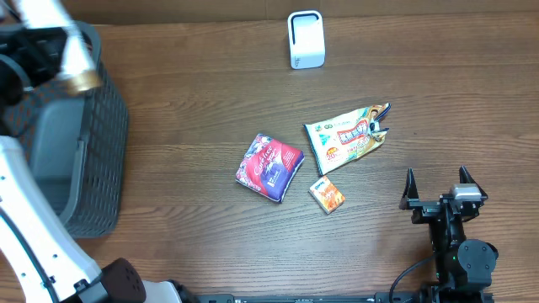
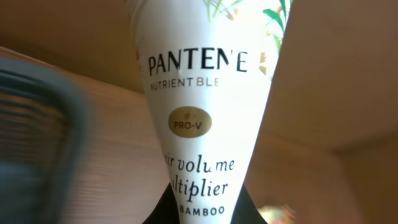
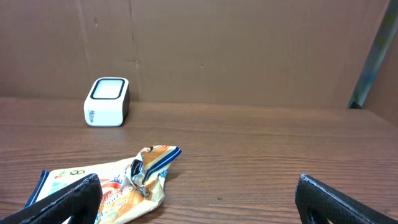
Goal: Scan the item barcode
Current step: 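Carry the tube out and set it on the table beside the orange box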
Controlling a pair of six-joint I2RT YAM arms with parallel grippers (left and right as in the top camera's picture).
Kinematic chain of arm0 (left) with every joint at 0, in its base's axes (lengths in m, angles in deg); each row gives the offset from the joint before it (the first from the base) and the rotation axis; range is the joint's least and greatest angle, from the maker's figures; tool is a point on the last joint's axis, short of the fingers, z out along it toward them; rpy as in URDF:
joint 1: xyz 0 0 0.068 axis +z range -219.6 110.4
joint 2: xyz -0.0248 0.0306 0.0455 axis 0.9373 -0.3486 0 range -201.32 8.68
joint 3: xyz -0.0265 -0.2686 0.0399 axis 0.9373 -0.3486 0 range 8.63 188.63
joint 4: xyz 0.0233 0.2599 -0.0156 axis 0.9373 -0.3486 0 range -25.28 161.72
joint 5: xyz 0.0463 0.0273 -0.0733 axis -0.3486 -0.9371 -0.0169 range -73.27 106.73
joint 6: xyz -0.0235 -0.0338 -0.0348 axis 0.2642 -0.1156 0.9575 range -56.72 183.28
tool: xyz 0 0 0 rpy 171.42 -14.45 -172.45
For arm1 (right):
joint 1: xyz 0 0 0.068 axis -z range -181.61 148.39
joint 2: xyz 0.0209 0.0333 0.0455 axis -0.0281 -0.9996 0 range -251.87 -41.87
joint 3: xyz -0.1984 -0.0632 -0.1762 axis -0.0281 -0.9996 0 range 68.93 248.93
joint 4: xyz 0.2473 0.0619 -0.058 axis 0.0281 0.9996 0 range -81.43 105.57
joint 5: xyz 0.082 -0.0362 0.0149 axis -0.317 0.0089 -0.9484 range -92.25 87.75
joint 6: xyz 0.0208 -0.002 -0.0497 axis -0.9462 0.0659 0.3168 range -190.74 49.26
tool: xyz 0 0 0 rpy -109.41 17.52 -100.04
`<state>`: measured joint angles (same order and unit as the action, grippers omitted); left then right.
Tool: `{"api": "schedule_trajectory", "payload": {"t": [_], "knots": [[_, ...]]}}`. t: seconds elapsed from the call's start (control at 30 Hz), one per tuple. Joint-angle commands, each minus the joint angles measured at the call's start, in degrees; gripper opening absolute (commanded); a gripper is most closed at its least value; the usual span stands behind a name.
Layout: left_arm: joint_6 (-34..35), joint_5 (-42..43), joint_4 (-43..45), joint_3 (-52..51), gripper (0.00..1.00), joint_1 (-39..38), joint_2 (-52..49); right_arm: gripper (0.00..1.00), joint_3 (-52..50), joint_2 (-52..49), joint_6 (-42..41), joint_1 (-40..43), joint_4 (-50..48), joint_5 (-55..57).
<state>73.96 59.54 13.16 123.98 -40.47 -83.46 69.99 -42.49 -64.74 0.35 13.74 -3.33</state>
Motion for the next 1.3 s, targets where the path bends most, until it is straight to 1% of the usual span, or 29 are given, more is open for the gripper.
{"api": "schedule_trajectory", "payload": {"t": [0.0,0.13,0.37,0.5,0.63,0.73,0.9,0.97,1.03,1.07,1.1,1.13,1.2,1.23,1.27], "knots": [[3.72,7.19,-2.56,0.87,0.04,-10.16,-0.55,1.00,-0.59,0.46,-0.20,0.26,-0.33,0.13],[3.69,3.98,-3.19,0.74,0.04,-23.21,-3.06,1.00,-0.59,0.46,-0.20,0.26,-0.33,0.13],[4.37,-5.99,-3.34,0.74,0.04,-45.18,-12.09,1.00,-0.59,0.46,-0.20,0.26,-0.33,0.13],[8.76,-14.62,-3.37,0.74,0.04,-54.31,-19.78,1.00,-0.59,0.46,-0.20,0.26,-0.33,0.13],[12.46,-14.64,-1.99,0.74,0.04,-60.17,-27.21,1.00,-0.59,0.46,-0.20,0.26,-0.35,0.13],[12.98,-12.31,-0.68,0.74,0.04,-62.99,-31.63,1.00,-0.59,0.46,-0.20,0.26,-0.33,0.13],[13.20,-8.66,-0.07,0.74,0.04,-64.74,-35.10,1.00,-0.59,0.46,-0.20,0.26,-0.33,0.13],[13.22,-8.11,-0.15,0.74,0.06,-64.78,-35.26,1.00,-0.59,0.46,-0.20,0.26,-0.33,0.13],[13.20,-6.51,-0.13,0.74,0.09,-64.78,-35.26,1.00,-0.59,0.46,-0.20,0.26,-0.33,0.13],[13.20,-5.86,-0.17,0.74,0.12,-64.78,-35.26,1.00,-0.59,0.46,-0.20,0.26,-0.35,0.13],[13.16,-5.29,-0.35,0.74,0.18,-64.78,-35.26,1.00,-0.59,0.46,-0.17,0.26,-0.33,0.13],[13.18,-5.25,-0.68,0.74,0.28,-64.78,-35.26,1.00,-0.59,0.46,-0.20,0.26,-0.33,0.13],[13.16,-5.25,-1.55,0.74,0.44,-64.72,-35.26,1.00,-0.59,0.46,-0.20,0.26,-0.33,0.13],[13.14,-5.25,-1.79,0.74,0.49,-64.67,-35.26,1.00,-0.59,0.46,-0.20,0.26,-0.33,0.13],[13.14,-5.25,-1.92,0.74,0.50,-64.61,-35.26,1.00,-0.59,0.46,-0.20,0.26,-0.33,0.13]]}}
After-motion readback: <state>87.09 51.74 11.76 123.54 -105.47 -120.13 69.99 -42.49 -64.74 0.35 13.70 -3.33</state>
